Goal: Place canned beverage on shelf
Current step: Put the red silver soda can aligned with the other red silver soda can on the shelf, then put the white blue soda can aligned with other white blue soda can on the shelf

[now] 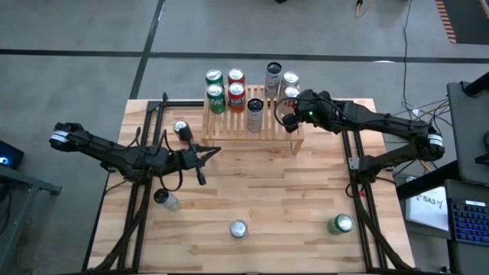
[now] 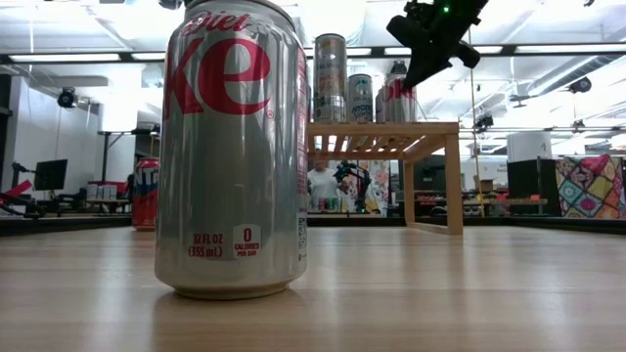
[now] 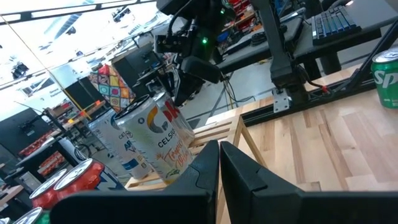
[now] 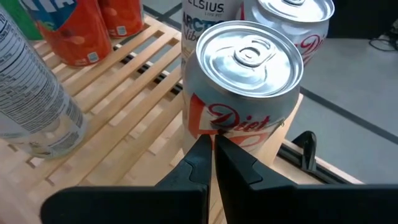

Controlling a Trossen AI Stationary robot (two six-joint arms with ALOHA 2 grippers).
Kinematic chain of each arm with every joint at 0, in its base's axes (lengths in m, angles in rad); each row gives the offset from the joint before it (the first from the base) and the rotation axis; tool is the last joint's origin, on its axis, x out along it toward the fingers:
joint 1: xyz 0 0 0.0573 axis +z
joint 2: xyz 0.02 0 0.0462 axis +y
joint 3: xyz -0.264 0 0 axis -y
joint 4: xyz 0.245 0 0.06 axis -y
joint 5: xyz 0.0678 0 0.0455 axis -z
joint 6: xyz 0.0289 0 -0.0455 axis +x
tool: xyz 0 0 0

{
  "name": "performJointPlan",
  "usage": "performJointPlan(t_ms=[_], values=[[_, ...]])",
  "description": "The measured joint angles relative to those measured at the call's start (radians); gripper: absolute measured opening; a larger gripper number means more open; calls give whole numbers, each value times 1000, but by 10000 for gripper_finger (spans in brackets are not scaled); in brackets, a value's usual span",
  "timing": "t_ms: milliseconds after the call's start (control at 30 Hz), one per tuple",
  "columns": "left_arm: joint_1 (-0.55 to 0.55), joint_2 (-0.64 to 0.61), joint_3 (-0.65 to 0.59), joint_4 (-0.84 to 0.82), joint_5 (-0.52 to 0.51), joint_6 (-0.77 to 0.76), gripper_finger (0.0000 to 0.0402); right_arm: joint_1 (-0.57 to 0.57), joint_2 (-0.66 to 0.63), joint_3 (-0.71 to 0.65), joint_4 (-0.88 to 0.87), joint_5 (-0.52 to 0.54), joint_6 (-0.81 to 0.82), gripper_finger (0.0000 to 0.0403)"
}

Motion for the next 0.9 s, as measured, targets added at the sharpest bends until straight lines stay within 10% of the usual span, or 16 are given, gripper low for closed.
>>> performJointPlan(t_ms=[900], values=[[8, 0, 0, -26, -53, 47, 0, 138, -14, 0, 10, -298, -4, 11]])
